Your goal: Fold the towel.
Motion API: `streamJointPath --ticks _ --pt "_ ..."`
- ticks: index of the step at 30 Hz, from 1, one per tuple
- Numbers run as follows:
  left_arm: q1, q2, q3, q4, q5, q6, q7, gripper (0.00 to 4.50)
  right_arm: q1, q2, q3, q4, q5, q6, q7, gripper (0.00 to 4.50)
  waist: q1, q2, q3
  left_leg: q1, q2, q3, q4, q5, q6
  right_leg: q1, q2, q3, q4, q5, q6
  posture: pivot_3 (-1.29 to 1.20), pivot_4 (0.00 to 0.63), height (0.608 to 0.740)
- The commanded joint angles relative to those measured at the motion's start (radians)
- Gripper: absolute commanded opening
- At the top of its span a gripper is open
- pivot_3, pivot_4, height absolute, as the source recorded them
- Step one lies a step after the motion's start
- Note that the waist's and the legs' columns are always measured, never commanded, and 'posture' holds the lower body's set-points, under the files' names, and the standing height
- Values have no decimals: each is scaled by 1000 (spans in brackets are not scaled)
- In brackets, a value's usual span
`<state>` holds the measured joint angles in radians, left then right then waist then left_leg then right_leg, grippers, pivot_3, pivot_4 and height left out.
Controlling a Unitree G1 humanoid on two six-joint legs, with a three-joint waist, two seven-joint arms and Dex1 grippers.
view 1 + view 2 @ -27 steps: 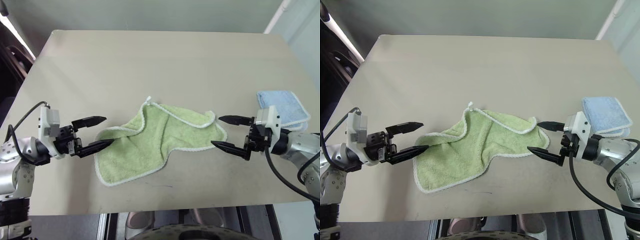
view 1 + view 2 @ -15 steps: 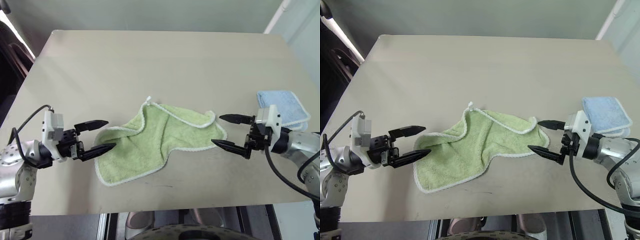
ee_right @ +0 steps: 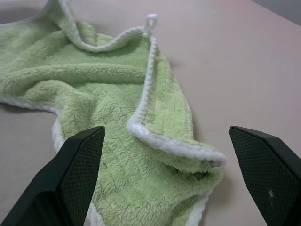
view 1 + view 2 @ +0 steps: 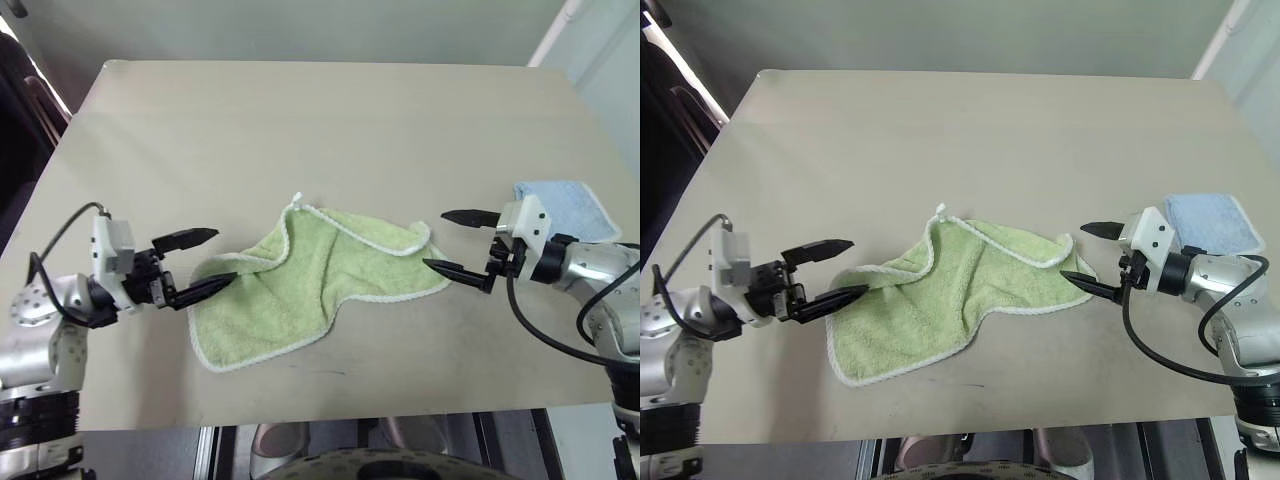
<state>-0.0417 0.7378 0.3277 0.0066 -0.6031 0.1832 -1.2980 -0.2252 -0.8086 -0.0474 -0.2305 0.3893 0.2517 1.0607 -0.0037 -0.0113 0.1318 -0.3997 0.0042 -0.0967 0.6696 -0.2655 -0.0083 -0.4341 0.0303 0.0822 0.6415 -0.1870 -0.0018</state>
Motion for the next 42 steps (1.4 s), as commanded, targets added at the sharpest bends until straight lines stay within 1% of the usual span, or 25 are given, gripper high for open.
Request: streamJointPath --ticks 1,3,6,9,12,17,21,25,28,32,35,38,42 --pt "5 5 16 -2 4 -33 0 4496 -55 -33 35 35 -70 -110 61 4461 0 0 0 0 0 0 0 0 0 0 0 0 0 0 0 0 150 740" --pt "8 8 21 8 6 -40 -6 4496 -92 -45 60 52 -89 -142 98 4461 0 0 0 0 0 0 0 0 0 0 0 0 0 0 0 0 150 740" --pt "11 8 22 17 11 -53 -7 4496 -132 -60 105 104 -153 -247 152 4461 -1 0 0 1 0 0 0 0 0 0 0 0 1 1 0 0 150 740" --pt "17 8 22 16 12 -59 -8 4496 -215 -44 161 159 -200 -330 193 4461 -1 0 0 0 0 0 1 0 1 0 0 0 1 2 0 0 150 740" --pt "25 4 20 10 15 -64 -3 4496 -265 -42 207 217 -252 -424 224 4461 -2 0 0 1 0 0 1 0 1 0 0 0 1 2 0 0 150 740" --pt "75 2 16 -15 26 -84 -9 4496 -316 -26 255 282 -307 -556 242 4461 -2 0 0 0 1 0 1 0 1 0 0 0 0 3 1 0 150 740" --pt "85 0 18 -20 21 -86 -1 4496 -333 -17 266 304 -317 -597 246 4461 0 0 0 0 1 0 0 0 1 0 0 -1 0 3 1 0 150 740" --pt "89 -2 20 -22 21 -91 3 4496 -362 -10 292 350 -368 -663 235 4461 0 0 0 0 1 0 1 0 1 0 0 -1 0 4 -2 0 150 740" --pt "96 0 33 -25 17 -95 7 4496 -398 26 299 397 -385 -710 206 4461 -2 0 0 1 1 0 1 0 1 0 0 -1 0 4 -2 0 150 740" --pt "97 3 39 -22 15 -100 7 4496 -408 35 304 423 -393 -745 211 4461 -3 1 0 1 2 0 1 0 1 -1 0 -1 1 5 -3 0 150 740" --pt "96 5 39 -23 14 -101 11 4500 -411 38 304 433 -396 -754 212 3859 -3 0 0 1 2 0 1 0 1 -1 0 -1 0 5 -3 0 150 740" --pt "92 7 41 -21 12 -102 15 4500 -420 50 307 447 -407 -762 197 2836 -3 0 0 1 2 0 1 0 1 -1 0 -1 0 4 -3 0 150 740" --pt "81 16 48 -13 15 -106 20 4500 -430 67 313 470 -428 -784 181 2836 -4 1 0 1 2 0 0 0 1 -1 0 -1 1 5 -4 0 150 740"
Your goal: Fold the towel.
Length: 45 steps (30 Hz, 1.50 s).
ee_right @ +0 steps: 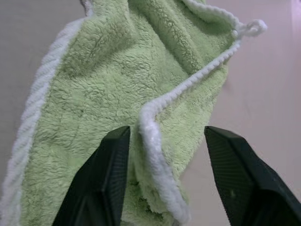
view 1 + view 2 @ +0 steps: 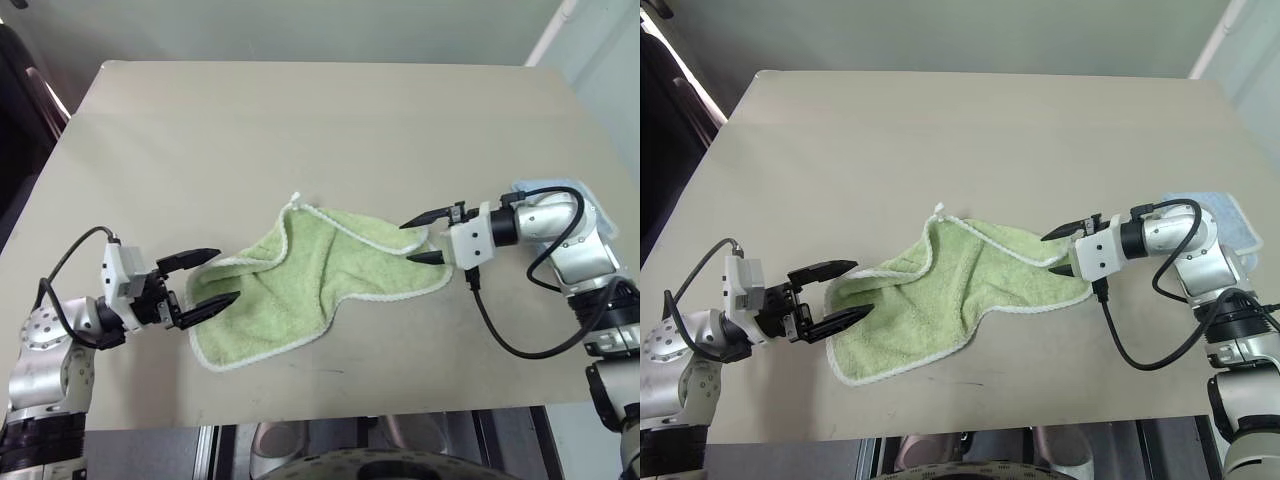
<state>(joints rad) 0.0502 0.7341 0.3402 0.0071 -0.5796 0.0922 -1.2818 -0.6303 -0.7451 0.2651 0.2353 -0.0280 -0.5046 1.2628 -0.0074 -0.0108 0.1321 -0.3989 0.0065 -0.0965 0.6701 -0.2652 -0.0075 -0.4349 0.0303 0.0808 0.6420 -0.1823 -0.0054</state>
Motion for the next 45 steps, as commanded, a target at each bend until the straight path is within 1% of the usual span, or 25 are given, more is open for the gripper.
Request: streamJointPath --ticks 1,10,12,14,19,24,27,32,37,42,45 --pt "-12 21 36 -12 -9 -16 3 4500 -28 5 1 8 -15 -32 -24 2836 0 0 0 0 0 0 0 0 0 0 0 0 0 0 0 0 150 740" --pt "-7 20 35 -24 -13 -12 9 4500 -46 4 30 51 -50 -74 -31 2836 0 0 0 0 0 0 -1 0 0 0 0 0 0 0 0 0 150 740" --pt "-4 22 36 -24 -10 -14 9 4500 -54 3 32 68 -55 -90 -34 2458 0 0 0 0 0 0 -1 0 0 0 0 0 0 0 0 0 150 740" --pt "-4 22 37 -25 -9 -16 11 4500 -58 3 32 76 -55 -100 -35 1893 0 0 0 0 0 0 -1 0 0 0 0 0 0 0 0 0 150 740" --pt "-11 27 41 -18 -9 -16 13 4500 -63 0 32 76 -46 -103 -28 70 0 0 0 0 0 0 -1 0 0 0 0 0 0 0 -1 0 150 740" --pt "-32 35 48 13 4 -32 15 4500 -57 -4 26 74 -49 -99 -38 27 0 0 0 0 0 0 -1 0 0 -1 0 0 0 0 -1 0 150 740" --pt "-58 37 50 40 10 -45 20 4500 -32 -7 5 30 -21 -47 -48 27 0 0 0 0 0 0 -1 0 0 -1 0 0 0 0 -1 0 150 740" --pt "-120 42 38 117 38 -85 22 4500 22 -35 -48 -61 25 82 -69 27 3 0 0 0 0 0 -1 0 0 0 0 0 0 0 -1 0 150 740" --pt "-190 67 6 192 51 -84 -23 4500 69 -45 -133 -194 120 297 -110 27 2 0 0 -1 0 0 -2 0 -1 -1 0 0 -1 0 -1 0 150 740" --pt "-236 60 -33 211 54 -70 -53 4500 79 -39 -210 -272 183 477 -171 27 2 0 0 -1 0 0 -2 0 -1 -1 0 0 -1 0 -1 0 150 740" --pt "-248 52 -49 219 61 -74 -55 4500 85 -35 -236 -306 204 552 -200 27 2 0 0 -1 0 0 -2 0 -1 -1 0 0 -2 0 0 0 150 740"
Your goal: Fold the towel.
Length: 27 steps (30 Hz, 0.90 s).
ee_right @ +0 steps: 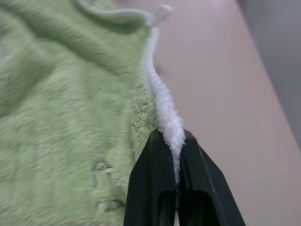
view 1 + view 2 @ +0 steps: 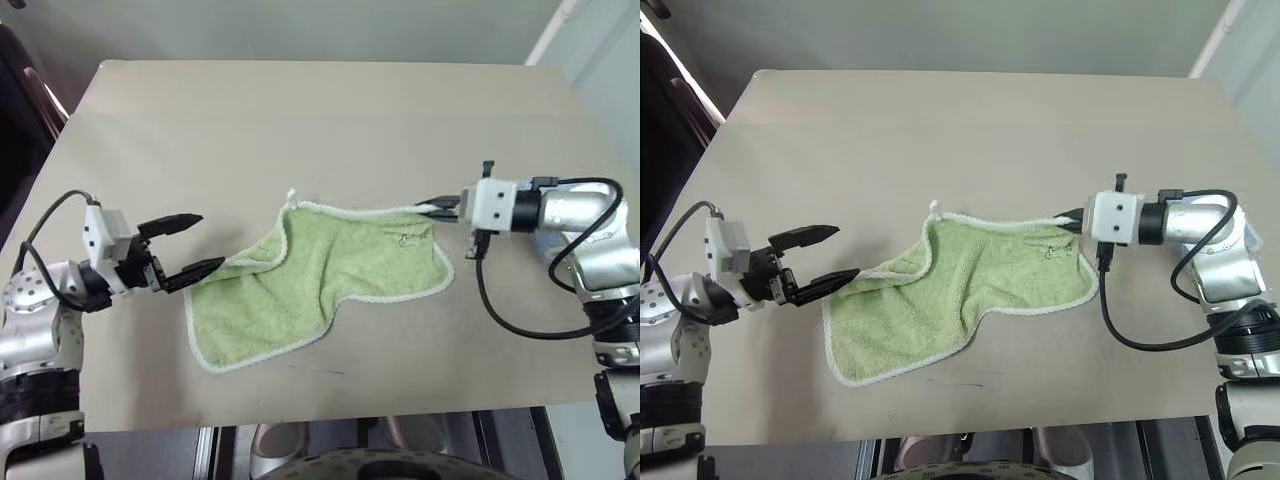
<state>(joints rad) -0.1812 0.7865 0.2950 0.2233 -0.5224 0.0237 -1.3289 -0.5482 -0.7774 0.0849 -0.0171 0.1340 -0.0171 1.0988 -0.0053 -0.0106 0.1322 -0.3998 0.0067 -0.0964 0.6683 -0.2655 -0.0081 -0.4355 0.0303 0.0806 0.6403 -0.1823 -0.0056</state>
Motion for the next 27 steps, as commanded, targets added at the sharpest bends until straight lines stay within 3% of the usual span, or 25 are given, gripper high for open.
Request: streamJointPath --ticks 1,8,18,27 --pt "-27 -6 -11 12 4 -1 -5 4500 1 0 -68 -66 54 113 -54 27 0 0 0 0 0 0 0 0 0 0 0 0 0 0 0 0 150 740" --pt "-49 -20 -42 10 -7 27 -17 4500 -28 14 -146 -141 146 359 -147 27 0 0 0 0 0 0 0 0 0 0 0 0 -1 0 2 0 150 740" --pt "-12 -25 -58 -87 -48 106 -41 4500 -53 6 -178 -164 164 419 -187 27 0 0 0 -1 0 0 -1 0 0 0 0 0 -2 0 3 0 150 740" --pt "34 71 -43 -158 -63 156 -132 4500 -49 -5 -170 -148 149 406 -188 27 0 0 0 -1 0 0 -1 0 0 -1 0 0 -2 0 4 0 150 740"
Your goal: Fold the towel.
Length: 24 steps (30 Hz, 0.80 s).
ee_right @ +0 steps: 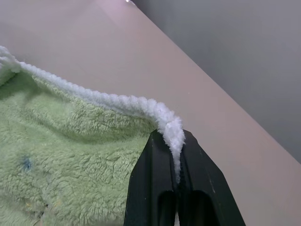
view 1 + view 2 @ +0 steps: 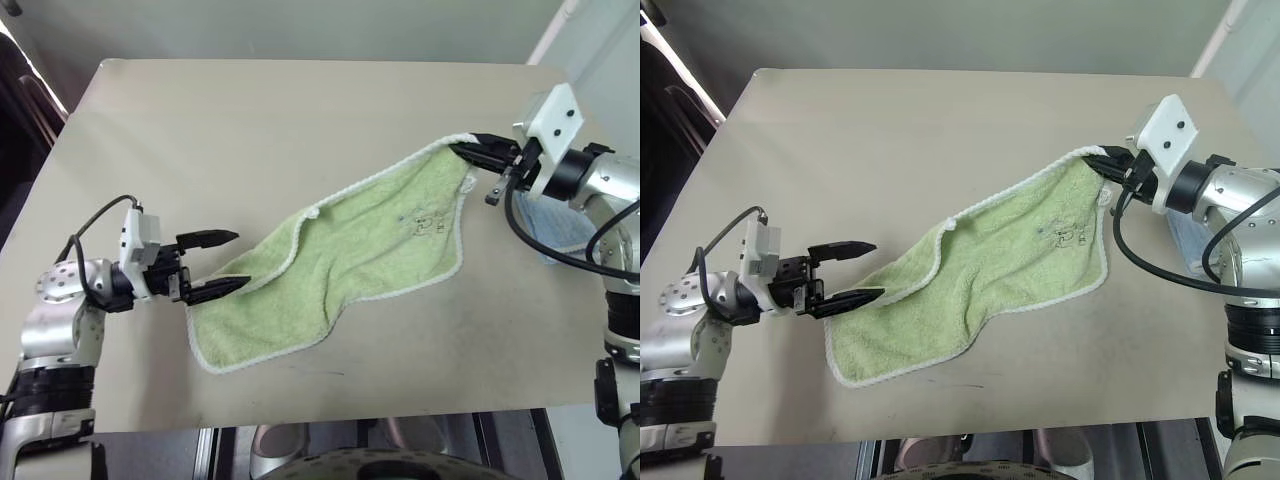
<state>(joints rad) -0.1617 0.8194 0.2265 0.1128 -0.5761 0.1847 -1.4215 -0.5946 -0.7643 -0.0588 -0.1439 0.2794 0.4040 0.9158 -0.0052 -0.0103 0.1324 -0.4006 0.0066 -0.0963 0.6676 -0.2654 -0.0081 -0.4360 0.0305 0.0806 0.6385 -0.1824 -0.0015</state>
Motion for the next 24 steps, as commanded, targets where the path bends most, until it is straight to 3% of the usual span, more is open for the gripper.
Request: streamJointPath --ticks 1,11,24 --pt "20 48 23 -50 -3 -16 -49 4500 -3 -18 -26 -20 4 -17 -5 27 0 0 0 0 0 0 0 0 0 0 0 0 0 0 0 0 150 740" --pt "74 57 -5 -121 36 -132 -107 4500 -10 -13 -12 7 -13 -46 -3 27 0 0 0 0 0 0 0 0 0 0 0 0 0 -1 -1 0 150 740" --pt "31 -30 -70 101 181 -585 -114 4500 -7 -9 5 7 -29 -64 -8 27 1 0 0 -1 0 0 0 0 0 -2 0 0 3 0 0 0 150 740"
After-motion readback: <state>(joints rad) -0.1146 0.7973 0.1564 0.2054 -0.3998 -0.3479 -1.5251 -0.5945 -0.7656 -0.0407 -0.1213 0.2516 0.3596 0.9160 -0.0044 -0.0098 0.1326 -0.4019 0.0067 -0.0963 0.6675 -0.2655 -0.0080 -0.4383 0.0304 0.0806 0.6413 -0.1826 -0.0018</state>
